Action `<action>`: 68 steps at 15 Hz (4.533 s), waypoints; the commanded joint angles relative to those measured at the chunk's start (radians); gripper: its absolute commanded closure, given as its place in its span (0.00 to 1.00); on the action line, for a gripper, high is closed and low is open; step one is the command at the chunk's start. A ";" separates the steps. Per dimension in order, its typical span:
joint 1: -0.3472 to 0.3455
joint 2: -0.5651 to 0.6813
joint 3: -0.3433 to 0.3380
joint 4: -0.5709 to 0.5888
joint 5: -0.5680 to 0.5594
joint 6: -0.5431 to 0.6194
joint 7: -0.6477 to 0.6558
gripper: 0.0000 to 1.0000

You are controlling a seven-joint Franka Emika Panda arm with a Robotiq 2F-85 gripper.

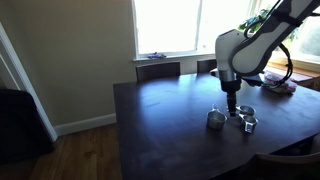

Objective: Separate the cups

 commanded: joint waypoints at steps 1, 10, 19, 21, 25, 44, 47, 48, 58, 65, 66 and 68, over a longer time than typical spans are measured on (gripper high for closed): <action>-0.058 -0.123 0.021 -0.097 0.119 -0.009 -0.013 0.00; -0.159 -0.096 0.018 -0.091 0.341 0.048 -0.117 0.00; -0.161 0.016 0.009 -0.011 0.313 0.051 -0.093 0.00; -0.162 0.020 0.014 -0.012 0.319 0.051 -0.092 0.00; -0.163 0.031 0.015 -0.002 0.318 0.050 -0.092 0.00; -0.164 0.161 0.008 0.030 0.263 0.206 -0.092 0.00; -0.165 0.171 0.010 0.035 0.254 0.218 -0.092 0.33; -0.167 0.171 0.012 0.033 0.253 0.219 -0.095 0.40; -0.151 0.147 0.004 0.007 0.214 0.260 -0.081 0.88; -0.104 0.131 -0.017 0.016 0.128 0.192 -0.057 0.87; -0.102 0.127 -0.014 0.018 0.123 0.176 -0.059 0.87; -0.100 0.117 -0.007 0.018 0.120 0.153 -0.065 0.87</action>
